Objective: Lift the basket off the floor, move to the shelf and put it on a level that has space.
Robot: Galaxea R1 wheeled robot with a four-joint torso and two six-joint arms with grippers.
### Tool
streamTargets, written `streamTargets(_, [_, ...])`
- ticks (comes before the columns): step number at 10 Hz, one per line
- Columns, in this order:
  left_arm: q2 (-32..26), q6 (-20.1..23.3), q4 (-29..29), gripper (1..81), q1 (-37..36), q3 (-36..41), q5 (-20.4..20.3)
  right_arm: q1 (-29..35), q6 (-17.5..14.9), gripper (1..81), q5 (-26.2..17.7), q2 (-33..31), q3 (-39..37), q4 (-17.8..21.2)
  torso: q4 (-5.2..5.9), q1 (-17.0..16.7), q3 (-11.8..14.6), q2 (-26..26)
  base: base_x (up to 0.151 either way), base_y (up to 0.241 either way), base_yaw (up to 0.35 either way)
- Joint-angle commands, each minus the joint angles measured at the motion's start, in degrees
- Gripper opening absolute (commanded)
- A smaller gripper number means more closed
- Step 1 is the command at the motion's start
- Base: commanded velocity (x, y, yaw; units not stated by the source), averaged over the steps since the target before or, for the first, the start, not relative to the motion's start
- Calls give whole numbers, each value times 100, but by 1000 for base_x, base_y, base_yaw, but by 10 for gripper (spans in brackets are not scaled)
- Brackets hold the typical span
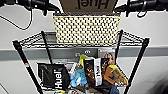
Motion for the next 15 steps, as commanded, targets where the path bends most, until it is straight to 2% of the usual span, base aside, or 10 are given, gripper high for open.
streamTargets(1, [72,49,69,10,-748,-64,105,738,-91,10,-164,166,-140,-134,0,0,2,0,0,0,0])
streamTargets(2, [54,84,69,10,-748,15,96,747,-91,10,-164,140,-105,-126,0,-2,2,0,0,0,0])
streamTargets(3, [46,102,60,10,-748,84,87,764,-82,811,-164,70,-27,-108,0,-2,2,-2,0,0,0])
streamTargets(4, [28,111,51,811,-748,120,87,791,-91,811,-164,26,9,-82,0,-2,2,-2,0,0,0])
streamTargets(6, [-128,111,51,811,-782,199,96,904,-82,811,-163,-166,175,-47,0,0,0,0,0,0,0])
streamTargets(10, [-972,111,25,811,-1195,778,105,1265,-82,811,-111,-1202,1053,112,0,2,0,2,0,0,0])
streamTargets(13, [-1631,102,60,811,-1275,1078,402,1212,-74,811,-164,-1827,1485,77,0,0,0,2,0,0,0])
streamTargets(15, [-1985,366,122,811,-1214,1052,729,1099,-73,811,-366,-2286,1627,-90,0,0,0,0,0,0,0])
